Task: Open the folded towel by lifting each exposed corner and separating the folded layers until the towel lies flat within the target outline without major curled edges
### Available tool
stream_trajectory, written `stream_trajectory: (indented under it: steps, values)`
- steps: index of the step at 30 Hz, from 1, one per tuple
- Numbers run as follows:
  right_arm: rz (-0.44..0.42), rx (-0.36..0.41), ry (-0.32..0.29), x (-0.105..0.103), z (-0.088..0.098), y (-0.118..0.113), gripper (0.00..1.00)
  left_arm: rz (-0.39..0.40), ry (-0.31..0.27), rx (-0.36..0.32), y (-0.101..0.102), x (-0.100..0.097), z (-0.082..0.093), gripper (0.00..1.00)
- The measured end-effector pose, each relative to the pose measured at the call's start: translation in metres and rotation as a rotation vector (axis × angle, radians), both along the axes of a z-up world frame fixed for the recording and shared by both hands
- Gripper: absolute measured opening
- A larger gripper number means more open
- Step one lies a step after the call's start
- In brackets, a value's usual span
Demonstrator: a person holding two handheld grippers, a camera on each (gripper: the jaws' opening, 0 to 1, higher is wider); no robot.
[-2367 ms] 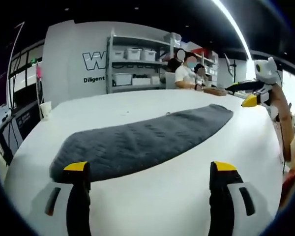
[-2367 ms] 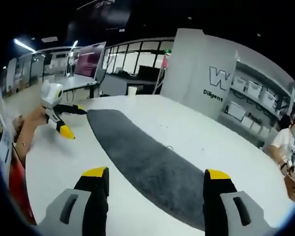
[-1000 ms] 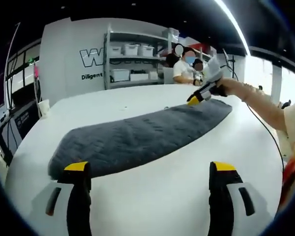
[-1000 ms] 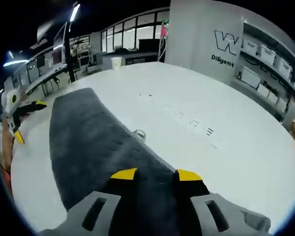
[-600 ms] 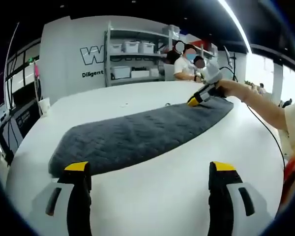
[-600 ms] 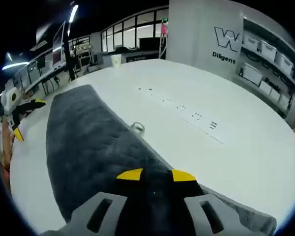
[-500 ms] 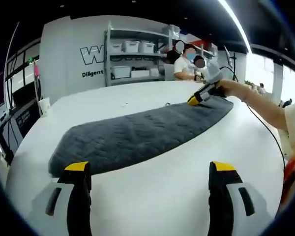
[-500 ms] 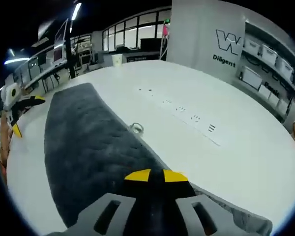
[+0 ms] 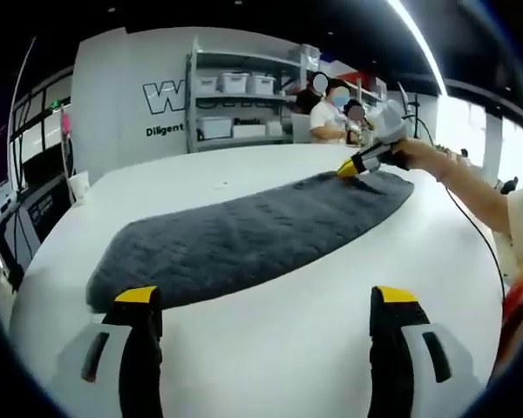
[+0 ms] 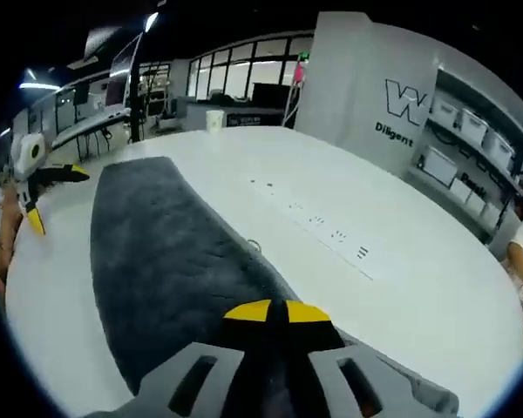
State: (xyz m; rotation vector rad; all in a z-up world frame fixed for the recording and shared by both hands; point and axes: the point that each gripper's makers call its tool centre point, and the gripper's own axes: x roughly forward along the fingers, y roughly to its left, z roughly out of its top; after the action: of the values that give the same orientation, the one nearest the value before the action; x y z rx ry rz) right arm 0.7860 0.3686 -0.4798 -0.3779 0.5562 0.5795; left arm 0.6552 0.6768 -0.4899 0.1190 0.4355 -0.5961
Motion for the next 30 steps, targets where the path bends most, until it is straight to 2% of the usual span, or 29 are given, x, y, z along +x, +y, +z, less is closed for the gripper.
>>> stream_trajectory:
  steps: [7, 12, 19, 30]
  values:
    - [0.029, -0.037, -0.061, -0.028, 0.019, 0.006, 0.00, 0.002, -0.002, -0.010, 0.000, 0.000, 0.001, 0.97]
    - [0.050, -0.058, -0.091, -0.051, 0.026, 0.012, 0.00, 0.002, -0.002, -0.014, -0.001, -0.001, 0.001, 0.96]
    - [0.083, -0.072, -0.102, -0.082, 0.025, 0.023, 0.00, 0.002, -0.008, -0.028, -0.001, -0.001, 0.002, 0.96]
    - [0.113, -0.096, -0.083, -0.118, 0.010, 0.035, 0.00, 0.002, -0.003, -0.036, 0.000, -0.003, 0.000, 0.96]
